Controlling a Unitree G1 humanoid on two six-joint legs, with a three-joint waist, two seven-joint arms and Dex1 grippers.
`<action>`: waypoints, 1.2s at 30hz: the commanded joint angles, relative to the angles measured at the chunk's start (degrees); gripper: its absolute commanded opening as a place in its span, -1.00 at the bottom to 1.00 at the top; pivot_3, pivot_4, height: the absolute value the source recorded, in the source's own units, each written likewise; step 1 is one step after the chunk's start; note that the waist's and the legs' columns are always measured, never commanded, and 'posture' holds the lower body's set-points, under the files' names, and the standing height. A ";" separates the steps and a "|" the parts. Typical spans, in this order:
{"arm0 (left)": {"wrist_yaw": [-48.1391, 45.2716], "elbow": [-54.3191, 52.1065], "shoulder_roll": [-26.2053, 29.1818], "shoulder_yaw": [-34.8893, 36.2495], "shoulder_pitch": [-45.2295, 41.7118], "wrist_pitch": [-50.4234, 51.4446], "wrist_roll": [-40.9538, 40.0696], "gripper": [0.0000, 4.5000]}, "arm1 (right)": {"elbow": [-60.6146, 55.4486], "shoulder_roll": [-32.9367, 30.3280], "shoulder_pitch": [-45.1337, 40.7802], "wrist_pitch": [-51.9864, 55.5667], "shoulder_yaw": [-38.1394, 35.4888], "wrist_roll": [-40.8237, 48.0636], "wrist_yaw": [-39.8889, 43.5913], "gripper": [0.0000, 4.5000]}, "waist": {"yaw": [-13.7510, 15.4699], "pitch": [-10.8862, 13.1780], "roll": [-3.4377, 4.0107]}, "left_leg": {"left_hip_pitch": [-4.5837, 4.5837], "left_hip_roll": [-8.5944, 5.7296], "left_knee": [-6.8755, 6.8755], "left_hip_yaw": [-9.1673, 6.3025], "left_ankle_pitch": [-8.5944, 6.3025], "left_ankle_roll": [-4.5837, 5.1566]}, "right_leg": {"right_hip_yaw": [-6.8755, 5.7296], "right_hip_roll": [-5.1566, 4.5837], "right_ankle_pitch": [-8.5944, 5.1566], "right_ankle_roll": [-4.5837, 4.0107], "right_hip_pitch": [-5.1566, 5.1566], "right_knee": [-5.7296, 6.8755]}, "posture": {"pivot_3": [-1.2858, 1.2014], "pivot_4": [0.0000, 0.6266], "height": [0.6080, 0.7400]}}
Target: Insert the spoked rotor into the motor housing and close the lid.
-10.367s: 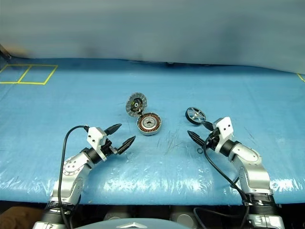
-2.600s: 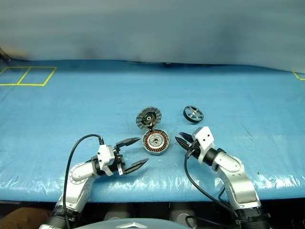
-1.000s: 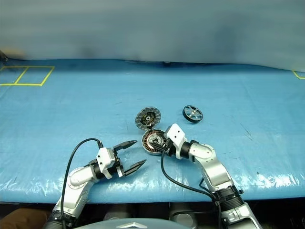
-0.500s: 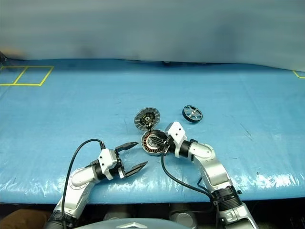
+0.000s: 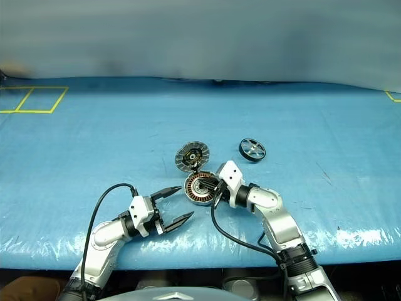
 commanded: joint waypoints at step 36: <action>0.56 -0.29 -0.06 -0.50 0.14 -0.85 0.20 0.87 | -5.90 -2.04 -1.67 0.52 2.34 -2.05 0.93 -0.99 | -0.01 -0.01 -0.01 | 0.01 0.00 0.01 -0.02 0.03 -0.05 | -0.02 0.01 0.01 0.00 0.02 0.01 | 0.03 -0.52 1.00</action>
